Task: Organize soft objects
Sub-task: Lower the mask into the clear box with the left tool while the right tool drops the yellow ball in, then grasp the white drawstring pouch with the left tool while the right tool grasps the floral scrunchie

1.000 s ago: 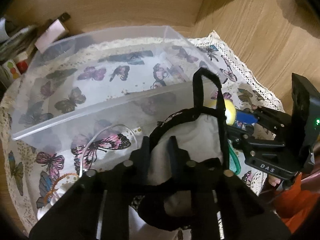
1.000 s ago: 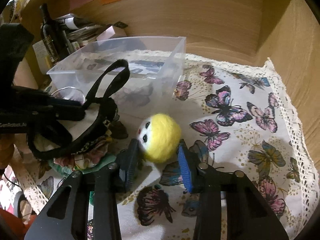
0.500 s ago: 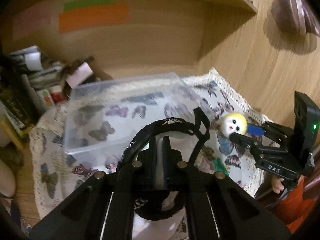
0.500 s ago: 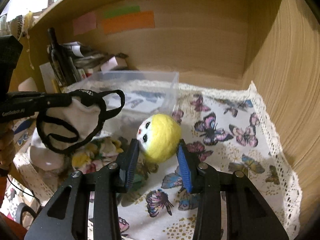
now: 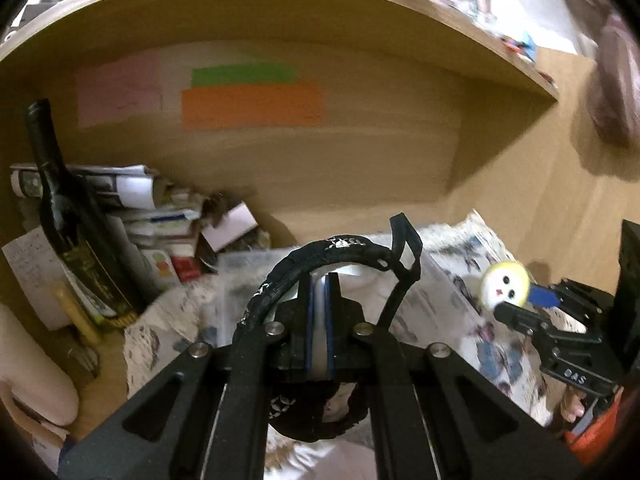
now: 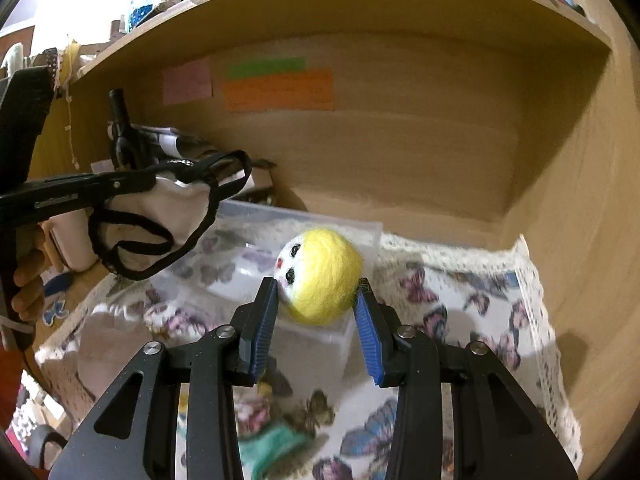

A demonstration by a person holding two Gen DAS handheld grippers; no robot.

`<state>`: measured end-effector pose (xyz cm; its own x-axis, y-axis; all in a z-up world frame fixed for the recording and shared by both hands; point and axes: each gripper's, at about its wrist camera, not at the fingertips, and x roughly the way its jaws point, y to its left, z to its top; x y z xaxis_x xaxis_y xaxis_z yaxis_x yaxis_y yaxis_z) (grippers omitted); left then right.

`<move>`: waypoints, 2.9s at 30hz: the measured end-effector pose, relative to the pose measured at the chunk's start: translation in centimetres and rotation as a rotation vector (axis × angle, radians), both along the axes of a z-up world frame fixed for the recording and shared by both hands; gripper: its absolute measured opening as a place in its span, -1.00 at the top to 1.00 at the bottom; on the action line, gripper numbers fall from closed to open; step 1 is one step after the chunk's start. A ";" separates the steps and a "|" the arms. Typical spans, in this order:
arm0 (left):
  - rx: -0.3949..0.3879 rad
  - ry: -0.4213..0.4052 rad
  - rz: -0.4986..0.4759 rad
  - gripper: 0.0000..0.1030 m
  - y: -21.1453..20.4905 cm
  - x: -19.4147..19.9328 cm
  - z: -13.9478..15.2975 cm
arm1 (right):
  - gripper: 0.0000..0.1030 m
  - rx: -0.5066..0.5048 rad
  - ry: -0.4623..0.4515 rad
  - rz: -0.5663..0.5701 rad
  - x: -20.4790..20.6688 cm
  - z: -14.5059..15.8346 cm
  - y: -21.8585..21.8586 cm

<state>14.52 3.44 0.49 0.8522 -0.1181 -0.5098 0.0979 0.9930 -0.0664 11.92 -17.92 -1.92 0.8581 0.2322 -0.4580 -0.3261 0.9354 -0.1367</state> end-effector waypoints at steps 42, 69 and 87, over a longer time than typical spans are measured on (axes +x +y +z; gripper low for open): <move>0.012 0.139 0.092 -0.40 3.4 5.7 -4.5 | -0.32 -0.090 0.142 -0.008 8.1 -1.3 2.2; 0.071 0.096 0.170 -0.99 2.6 -5.4 -7.9 | -0.69 -0.031 0.140 0.050 -0.8 -5.0 1.4; 0.013 0.183 0.075 -0.54 0.7 -7.0 -12.4 | 0.35 -0.033 0.262 0.109 -1.8 -9.3 1.8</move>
<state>7.56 4.19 -11.93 0.7512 -0.0505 -0.6581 0.0116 0.9979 -0.0633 10.16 -16.16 -11.18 0.6805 0.2977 -0.6696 -0.4527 0.8893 -0.0647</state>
